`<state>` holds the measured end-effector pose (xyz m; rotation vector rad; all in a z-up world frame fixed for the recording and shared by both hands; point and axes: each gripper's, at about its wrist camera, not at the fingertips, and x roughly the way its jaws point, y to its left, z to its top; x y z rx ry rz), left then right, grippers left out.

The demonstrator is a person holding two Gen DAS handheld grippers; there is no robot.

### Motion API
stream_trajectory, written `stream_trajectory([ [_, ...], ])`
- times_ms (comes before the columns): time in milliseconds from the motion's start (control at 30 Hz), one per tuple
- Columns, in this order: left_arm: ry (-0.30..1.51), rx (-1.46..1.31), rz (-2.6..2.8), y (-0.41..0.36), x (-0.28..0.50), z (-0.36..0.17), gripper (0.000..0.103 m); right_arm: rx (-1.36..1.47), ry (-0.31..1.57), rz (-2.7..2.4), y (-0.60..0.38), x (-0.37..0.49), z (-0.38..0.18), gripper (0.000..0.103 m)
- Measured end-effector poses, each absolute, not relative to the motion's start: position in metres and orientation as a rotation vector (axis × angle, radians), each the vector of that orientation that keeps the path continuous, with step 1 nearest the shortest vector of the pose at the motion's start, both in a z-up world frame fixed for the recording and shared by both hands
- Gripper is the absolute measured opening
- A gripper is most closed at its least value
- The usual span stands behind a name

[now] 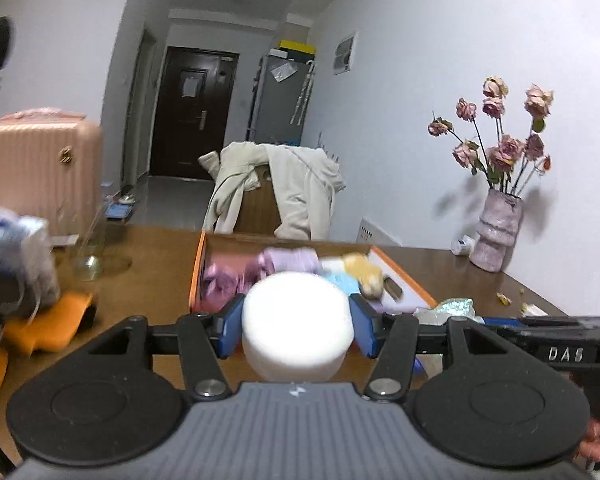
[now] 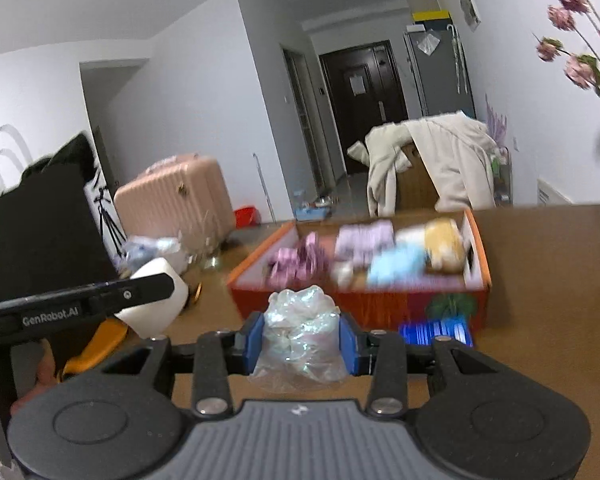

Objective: Organize soft objects
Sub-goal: 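Carry the sponge and bag into the box and open both grippers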

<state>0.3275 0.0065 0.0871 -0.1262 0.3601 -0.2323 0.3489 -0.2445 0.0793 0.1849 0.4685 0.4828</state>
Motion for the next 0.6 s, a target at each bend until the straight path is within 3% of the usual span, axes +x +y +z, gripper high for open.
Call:
stream_trajectory([
  [233,0.479,-0.032,-0.218,0.010,0.447,0.073,0.057,0.253,0.566,0.440,-0.211,0.475,0.064,0.039],
  [467,0.547,0.048,-0.218,0.013,0.491,0.038,0.061,0.279,0.664,0.423,-0.179,0.534,0.022,0.040],
  [533,0.546,0.041,-0.237,0.017,0.495,0.033,0.079,0.263,0.682,0.414,-0.173,0.543,0.014,0.045],
  [600,0.531,0.023,-0.250,0.021,0.494,0.031,0.083,0.261,0.708,0.419,-0.170,0.547,0.009,0.058],
])
